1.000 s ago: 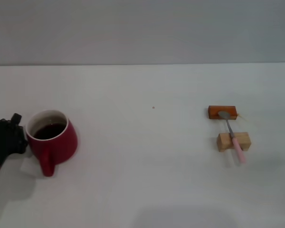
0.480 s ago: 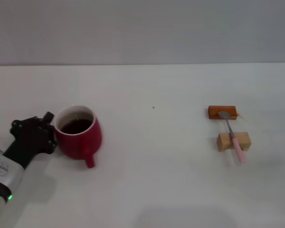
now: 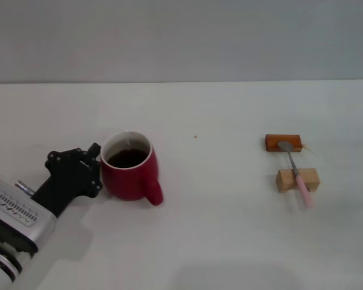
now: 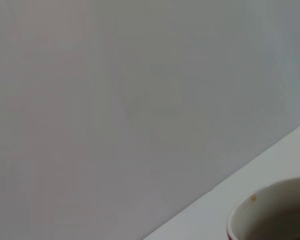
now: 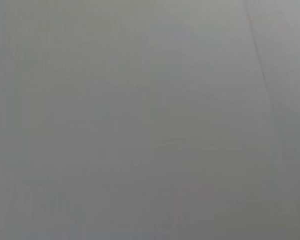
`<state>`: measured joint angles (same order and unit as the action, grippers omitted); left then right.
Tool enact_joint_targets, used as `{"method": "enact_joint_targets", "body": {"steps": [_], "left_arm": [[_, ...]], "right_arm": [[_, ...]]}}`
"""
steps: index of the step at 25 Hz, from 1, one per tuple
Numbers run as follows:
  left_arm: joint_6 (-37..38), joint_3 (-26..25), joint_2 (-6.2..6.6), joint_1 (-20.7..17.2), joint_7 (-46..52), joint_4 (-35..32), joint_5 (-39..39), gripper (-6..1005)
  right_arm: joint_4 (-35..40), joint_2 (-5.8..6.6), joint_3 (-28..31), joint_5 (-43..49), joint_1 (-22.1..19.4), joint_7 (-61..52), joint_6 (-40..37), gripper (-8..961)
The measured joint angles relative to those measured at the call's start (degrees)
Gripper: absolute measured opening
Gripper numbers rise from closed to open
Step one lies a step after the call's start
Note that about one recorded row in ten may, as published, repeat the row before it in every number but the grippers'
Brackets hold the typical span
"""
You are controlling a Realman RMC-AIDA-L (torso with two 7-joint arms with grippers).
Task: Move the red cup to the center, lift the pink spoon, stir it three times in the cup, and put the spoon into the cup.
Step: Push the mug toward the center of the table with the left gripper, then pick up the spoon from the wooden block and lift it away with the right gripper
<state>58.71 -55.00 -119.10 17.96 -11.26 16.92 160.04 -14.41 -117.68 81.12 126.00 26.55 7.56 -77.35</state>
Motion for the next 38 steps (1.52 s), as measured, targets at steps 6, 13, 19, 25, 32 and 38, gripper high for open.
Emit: {"method": "enact_joint_targets", "body": {"steps": [6, 13, 19, 25, 32, 38], "left_arm": [[-0.58, 2.11, 0.01, 0.20, 1.61, 0.92, 0.00, 85], [-1.58, 4.83, 0.01, 0.49, 3.67, 2.72, 0.00, 94], [-2.08, 7.45, 0.01, -0.11, 4.01, 4.94, -0.09, 102], [-2.12, 9.74, 0.01, -0.26, 6.48, 5.37, -0.17, 110], [-1.70, 8.12, 0.08, -0.42, 6.14, 5.25, -7.95, 119], [-1.35, -3.79, 0.45, 0.35, 6.83, 4.69, -22.13, 127]], "right_arm": [[0.00, 0.00, 0.00, 0.03, 0.00, 0.00, 0.00, 736], [-0.09, -0.12, 0.00, 0.03, -0.11, 0.00, 0.00, 736], [-0.35, -0.29, 0.00, 0.03, -0.37, 0.00, 0.00, 736], [-0.47, -0.44, 0.00, 0.01, -0.50, -0.47, 0.02, 735], [-0.47, -0.95, -0.43, 0.33, -0.97, -0.63, 0.18, 735], [-1.89, -1.43, -2.45, 0.48, -3.37, -0.20, 0.16, 735]]}}
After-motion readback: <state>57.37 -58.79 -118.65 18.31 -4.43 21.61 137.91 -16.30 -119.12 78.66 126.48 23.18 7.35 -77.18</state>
